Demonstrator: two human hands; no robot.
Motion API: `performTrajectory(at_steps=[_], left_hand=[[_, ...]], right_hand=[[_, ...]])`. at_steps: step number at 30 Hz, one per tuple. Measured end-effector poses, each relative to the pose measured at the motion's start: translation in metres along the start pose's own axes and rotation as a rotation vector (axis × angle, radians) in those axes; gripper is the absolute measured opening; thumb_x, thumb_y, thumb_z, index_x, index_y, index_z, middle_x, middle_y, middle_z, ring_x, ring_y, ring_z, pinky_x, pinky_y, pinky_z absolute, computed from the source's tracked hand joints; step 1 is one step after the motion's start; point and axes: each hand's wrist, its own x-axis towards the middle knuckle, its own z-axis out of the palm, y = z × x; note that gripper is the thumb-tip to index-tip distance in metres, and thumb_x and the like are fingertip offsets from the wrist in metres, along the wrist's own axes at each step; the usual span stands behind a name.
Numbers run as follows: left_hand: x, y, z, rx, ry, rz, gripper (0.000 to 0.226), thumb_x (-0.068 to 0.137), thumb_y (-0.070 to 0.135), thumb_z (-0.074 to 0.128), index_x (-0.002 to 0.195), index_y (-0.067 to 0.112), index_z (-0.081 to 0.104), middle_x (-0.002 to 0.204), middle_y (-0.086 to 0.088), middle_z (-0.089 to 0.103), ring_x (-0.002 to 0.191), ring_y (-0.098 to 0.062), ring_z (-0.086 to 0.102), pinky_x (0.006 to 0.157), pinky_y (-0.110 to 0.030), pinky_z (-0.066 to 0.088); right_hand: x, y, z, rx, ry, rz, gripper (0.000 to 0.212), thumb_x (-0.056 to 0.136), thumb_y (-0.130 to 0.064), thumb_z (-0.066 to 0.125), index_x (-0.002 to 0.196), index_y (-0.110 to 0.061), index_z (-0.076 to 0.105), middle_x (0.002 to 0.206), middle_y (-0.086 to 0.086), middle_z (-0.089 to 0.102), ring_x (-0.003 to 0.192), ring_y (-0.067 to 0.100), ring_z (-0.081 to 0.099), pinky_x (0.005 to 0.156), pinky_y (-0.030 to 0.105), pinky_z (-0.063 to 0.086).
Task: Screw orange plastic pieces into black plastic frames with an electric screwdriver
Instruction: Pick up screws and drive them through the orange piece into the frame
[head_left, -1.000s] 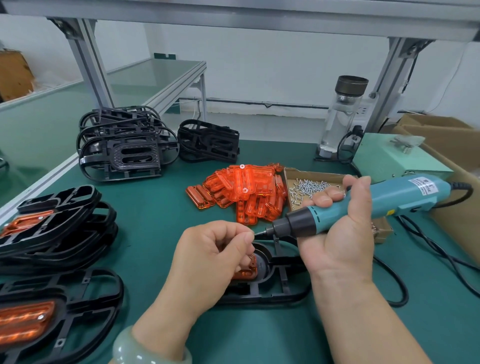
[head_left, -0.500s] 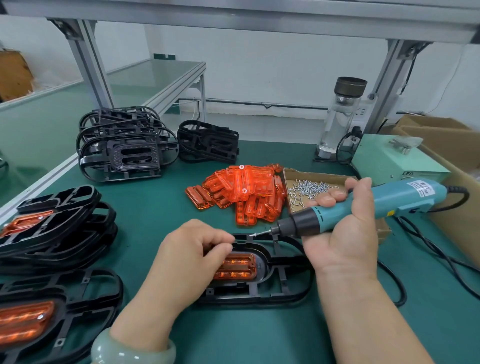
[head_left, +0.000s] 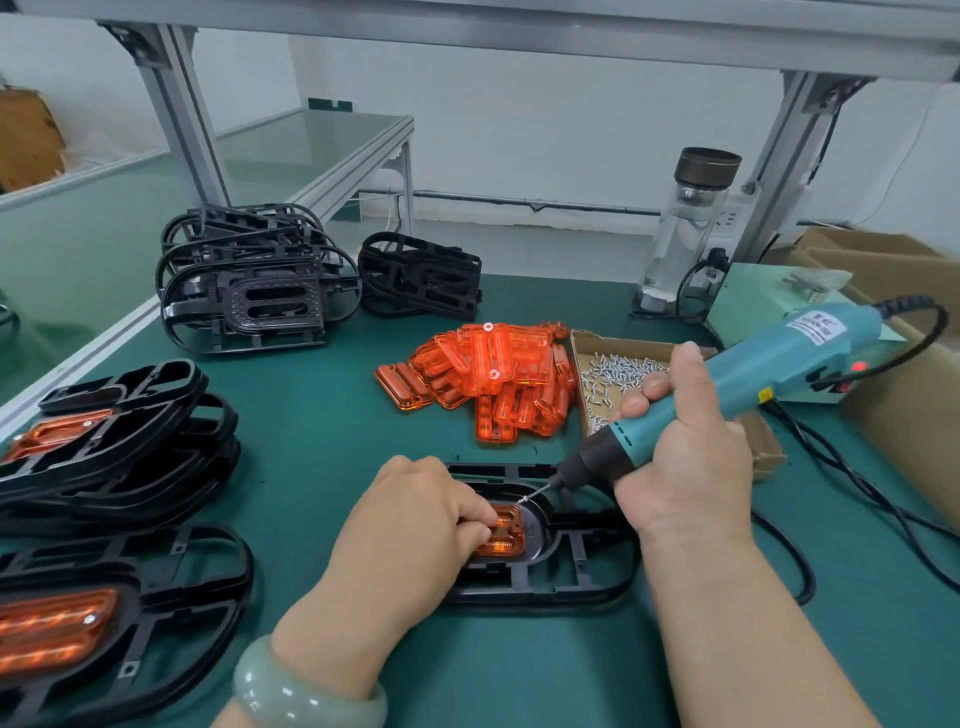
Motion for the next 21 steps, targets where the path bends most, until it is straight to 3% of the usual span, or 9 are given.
performTrajectory(at_steps=[9,16,21], left_hand=[[0.000,-0.001,0.004,0.013,0.032,0.001,0.015,0.087,0.037,0.063,0.098,0.041,0.071,0.092,0.013,0.056,0.095,-0.010,0.040,0.085,-0.024,0.038],[0.000,-0.002,0.005,0.003,0.048,0.003,0.014,0.086,0.036,0.063,0.097,0.041,0.072,0.091,0.013,0.056,0.095,-0.009,0.039,0.084,-0.024,0.038],[0.000,-0.003,0.005,-0.005,0.056,0.008,0.014,0.086,0.035,0.064,0.096,0.041,0.072,0.090,0.014,0.056,0.094,-0.009,0.040,0.084,-0.025,0.039]], right_hand=[[-0.009,0.001,0.004,-0.127,-0.210,-0.152,0.017,0.094,-0.017,0.061,0.079,-0.023,0.057,0.059,-0.004,0.048,0.046,0.011,0.047,0.050,0.022,0.042],[-0.012,-0.002,0.005,-0.128,-0.240,-0.137,0.014,0.095,-0.014,0.059,0.084,-0.021,0.056,0.058,-0.004,0.050,0.047,0.010,0.047,0.050,0.022,0.043],[-0.013,-0.002,0.006,-0.150,-0.264,-0.134,0.008,0.085,-0.022,0.063,0.086,-0.020,0.055,0.057,-0.004,0.049,0.046,0.010,0.047,0.050,0.022,0.043]])
